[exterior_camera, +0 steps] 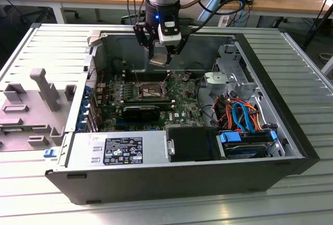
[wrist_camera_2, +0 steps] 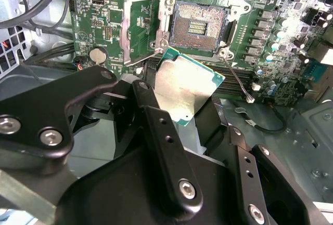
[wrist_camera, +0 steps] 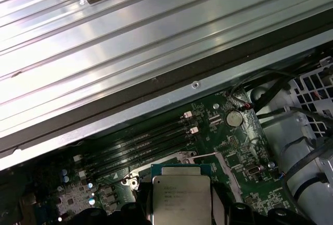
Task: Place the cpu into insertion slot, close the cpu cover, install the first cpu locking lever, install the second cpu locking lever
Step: 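Place the cpu into insertion slot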
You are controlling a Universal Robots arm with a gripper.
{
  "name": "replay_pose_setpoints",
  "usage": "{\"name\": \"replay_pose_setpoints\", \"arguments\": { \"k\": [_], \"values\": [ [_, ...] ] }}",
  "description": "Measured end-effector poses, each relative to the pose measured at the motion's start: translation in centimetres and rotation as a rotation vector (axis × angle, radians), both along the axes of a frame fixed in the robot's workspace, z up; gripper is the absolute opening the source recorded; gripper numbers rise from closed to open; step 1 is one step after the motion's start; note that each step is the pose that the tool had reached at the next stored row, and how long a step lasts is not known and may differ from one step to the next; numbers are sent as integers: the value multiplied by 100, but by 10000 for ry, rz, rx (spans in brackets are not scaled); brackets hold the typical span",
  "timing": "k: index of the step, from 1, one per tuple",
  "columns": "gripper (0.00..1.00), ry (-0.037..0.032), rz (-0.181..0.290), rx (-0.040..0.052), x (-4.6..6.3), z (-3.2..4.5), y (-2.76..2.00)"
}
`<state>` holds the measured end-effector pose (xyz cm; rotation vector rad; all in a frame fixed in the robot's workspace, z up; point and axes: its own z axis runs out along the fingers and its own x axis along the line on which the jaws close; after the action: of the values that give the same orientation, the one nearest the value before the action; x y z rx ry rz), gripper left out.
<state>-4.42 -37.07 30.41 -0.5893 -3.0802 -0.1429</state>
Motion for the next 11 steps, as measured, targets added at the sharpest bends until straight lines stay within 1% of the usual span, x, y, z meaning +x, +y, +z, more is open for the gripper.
{"name": "replay_pose_setpoints", "arguments": {
  "k": [11],
  "values": [
    [54, 0, -54, 0, 0, 0, 0]
  ]
}}
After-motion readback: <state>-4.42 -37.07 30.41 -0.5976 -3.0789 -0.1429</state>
